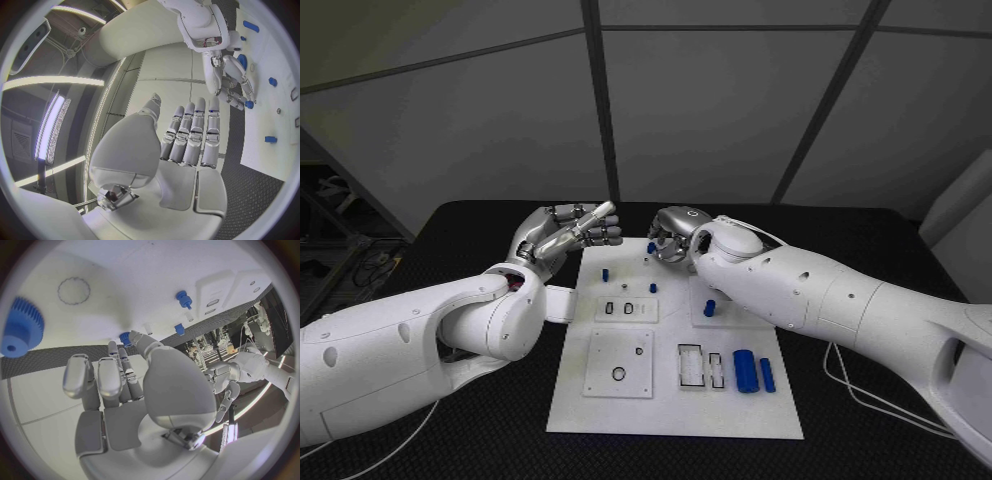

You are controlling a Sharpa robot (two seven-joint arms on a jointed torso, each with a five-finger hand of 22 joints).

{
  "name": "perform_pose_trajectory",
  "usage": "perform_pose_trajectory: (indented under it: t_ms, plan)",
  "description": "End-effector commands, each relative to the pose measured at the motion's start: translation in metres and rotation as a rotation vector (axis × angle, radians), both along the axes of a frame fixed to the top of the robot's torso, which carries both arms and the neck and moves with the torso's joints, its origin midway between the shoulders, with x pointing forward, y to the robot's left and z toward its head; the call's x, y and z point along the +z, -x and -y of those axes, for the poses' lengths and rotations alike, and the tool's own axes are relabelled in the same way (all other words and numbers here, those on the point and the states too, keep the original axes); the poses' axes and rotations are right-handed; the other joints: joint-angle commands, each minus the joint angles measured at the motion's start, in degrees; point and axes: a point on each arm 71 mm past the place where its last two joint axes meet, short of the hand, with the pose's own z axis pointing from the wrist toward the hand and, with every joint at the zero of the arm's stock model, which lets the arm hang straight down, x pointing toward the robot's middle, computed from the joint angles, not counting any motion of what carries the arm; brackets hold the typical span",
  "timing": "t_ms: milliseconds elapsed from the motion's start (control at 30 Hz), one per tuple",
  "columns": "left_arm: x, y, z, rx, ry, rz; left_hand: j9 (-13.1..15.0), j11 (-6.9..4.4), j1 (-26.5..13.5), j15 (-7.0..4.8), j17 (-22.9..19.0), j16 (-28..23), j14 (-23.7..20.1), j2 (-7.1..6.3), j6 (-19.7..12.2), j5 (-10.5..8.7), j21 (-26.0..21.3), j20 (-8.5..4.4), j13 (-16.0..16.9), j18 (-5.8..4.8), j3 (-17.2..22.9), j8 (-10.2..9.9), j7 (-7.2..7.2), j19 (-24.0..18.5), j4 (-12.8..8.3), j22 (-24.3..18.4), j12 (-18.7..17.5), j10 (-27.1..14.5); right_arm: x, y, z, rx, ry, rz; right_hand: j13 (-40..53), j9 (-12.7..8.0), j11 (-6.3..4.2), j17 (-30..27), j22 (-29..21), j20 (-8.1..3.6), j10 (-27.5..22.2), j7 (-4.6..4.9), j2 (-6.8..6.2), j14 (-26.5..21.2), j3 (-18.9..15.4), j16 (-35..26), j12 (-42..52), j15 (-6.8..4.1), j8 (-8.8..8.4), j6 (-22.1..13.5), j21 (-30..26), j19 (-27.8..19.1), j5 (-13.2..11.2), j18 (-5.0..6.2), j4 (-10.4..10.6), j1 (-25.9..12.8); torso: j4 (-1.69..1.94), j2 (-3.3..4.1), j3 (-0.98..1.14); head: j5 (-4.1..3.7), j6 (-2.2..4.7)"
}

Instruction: Assemble the parts on the task board

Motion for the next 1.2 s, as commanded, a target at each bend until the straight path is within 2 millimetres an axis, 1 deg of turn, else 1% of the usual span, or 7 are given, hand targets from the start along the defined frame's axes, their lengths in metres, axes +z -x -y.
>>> perform_pose_trajectory:
  t_ms: [33, 367, 633, 700, 733, 833, 1200]
  plan:
    - [0.001, 0.000, 0.000, -0.012, 0.002, 0.005, -0.06, 0.30, 0.09, 0.40, 0.05, -0.20, -0.15, 0.61, -0.23, -0.24, -0.27, 0.20, -0.05, 0.32, -0.05, -0.17, 0.36, 0.17, -0.27, -0.05, -0.29, -0.28, 0.004, 0.002, 0.002, 0.009, -0.009, 0.019, -0.04, -0.05, -0.04, -0.05, -0.05, 0.06, -0.57, -0.03, -0.68, 0.18, -0.45, -0.37, 0.35, 0.39, -0.17, -0.31, -0.40, -0.38, -0.03, 0.26, -0.02, -0.02, -0.10, -0.06, 0.07, 0.11, -0.02]
    - [0.001, -0.001, -0.007, 0.001, -0.003, 0.006, -0.06, 0.30, 0.09, 0.40, 0.05, -0.22, -0.15, 0.62, -0.24, -0.24, -0.28, 0.20, -0.05, 0.32, -0.05, -0.18, 0.37, 0.16, -0.27, -0.05, -0.31, -0.29, 0.020, 0.018, 0.039, 0.013, -0.129, 0.076, 0.69, 0.65, -0.51, -0.54, 0.84, -0.11, 2.89, -0.16, -0.26, 0.17, -1.24, -0.51, 3.10, 0.07, 1.05, 2.76, -0.04, 0.51, 0.86, 0.08, 0.32, 0.35, -0.59, -0.43, 0.15, 0.14, 0.30]
    - [0.000, -0.004, -0.013, 0.011, -0.007, 0.005, 0.02, 0.24, 0.07, 0.44, 0.15, -0.54, -0.30, 0.79, 0.10, -0.25, -0.42, 0.25, 0.06, 0.32, -0.16, -0.16, 0.35, -0.02, -0.40, -0.16, -0.24, 0.15, 0.034, 0.028, 0.103, -0.046, -0.190, -0.088, 11.84, 0.91, -3.76, 6.39, 5.49, -2.63, 15.81, -1.85, -2.60, 1.91, -5.51, 3.80, 18.88, -2.57, 1.67, 3.46, 2.22, 4.29, 4.36, -0.96, 0.29, 0.48, -1.36, -0.85, 0.41, 0.23, 0.49]
    - [-0.001, -0.005, -0.014, 0.013, -0.008, 0.005, 0.03, 0.23, 0.07, 0.44, 0.17, -0.59, -0.31, 0.82, 0.17, -0.24, -0.44, 0.26, 0.08, 0.32, -0.18, -0.16, 0.34, -0.04, -0.43, -0.17, -0.22, 0.26, 0.034, 0.027, 0.117, -0.063, -0.175, -0.123, 25.85, 0.79, -3.47, 12.39, 6.87, -2.61, 16.95, -1.92, -2.70, 3.00, -7.47, 7.33, 33.04, -2.44, 1.48, 1.99, 2.90, 5.39, 4.81, -1.28, 1.02, -0.23, -1.50, -0.90, 0.48, 0.25, 0.59]
    - [-0.001, -0.005, -0.014, 0.013, -0.009, 0.004, 0.03, 0.23, 0.07, 0.44, 0.17, -0.60, -0.31, 0.82, 0.18, -0.24, -0.44, 0.26, 0.09, 0.32, -0.18, -0.16, 0.34, -0.04, -0.43, -0.18, -0.21, 0.27, 0.033, 0.027, 0.123, -0.073, -0.169, -0.134, 42.58, 1.22, -3.54, 16.01, 8.15, -1.94, 10.40, -1.87, -1.77, 3.24, -9.86, 9.75, 49.39, -2.25, 2.77, 0.96, 3.57, 6.43, 5.77, -1.66, 1.03, 2.11, -1.54, -0.91, 0.50, 0.24, 0.56]
    - [-0.001, -0.005, -0.014, 0.013, -0.009, 0.004, 0.03, 0.23, 0.07, 0.44, 0.17, -0.60, -0.31, 0.82, 0.18, -0.24, -0.44, 0.26, 0.09, 0.32, -0.18, -0.16, 0.34, -0.04, -0.43, -0.18, -0.21, 0.27, 0.033, 0.025, 0.136, -0.100, -0.155, -0.156, 55.71, 1.52, -2.36, 21.66, 11.24, -1.28, 11.93, -0.82, -0.51, 4.03, -12.26, 12.62, 62.25, -1.45, 4.02, -0.73, 5.00, 8.57, 5.48, -2.25, 3.60, 0.90, -1.50, -0.82, 0.49, 0.10, 0.70]
    - [-0.002, -0.006, -0.011, 0.006, -0.006, 0.003, 0.05, 0.21, 0.09, 0.44, 0.21, -0.67, -0.33, 0.87, 0.28, -0.23, -0.47, 0.27, 0.11, 0.33, -0.20, -0.15, 0.32, -0.08, -0.48, -0.20, -0.19, 0.40, 0.025, 0.013, 0.139, -0.131, -0.107, -0.207, 61.93, 1.86, -1.60, 24.98, 13.53, -0.86, 12.66, -0.16, -0.40, 4.54, -14.62, 14.25, 67.99, -0.54, 5.92, -3.19, 6.07, 10.08, 5.42, -2.65, 5.30, 2.09, -1.30, -0.68, 0.47, -0.17, 0.56]
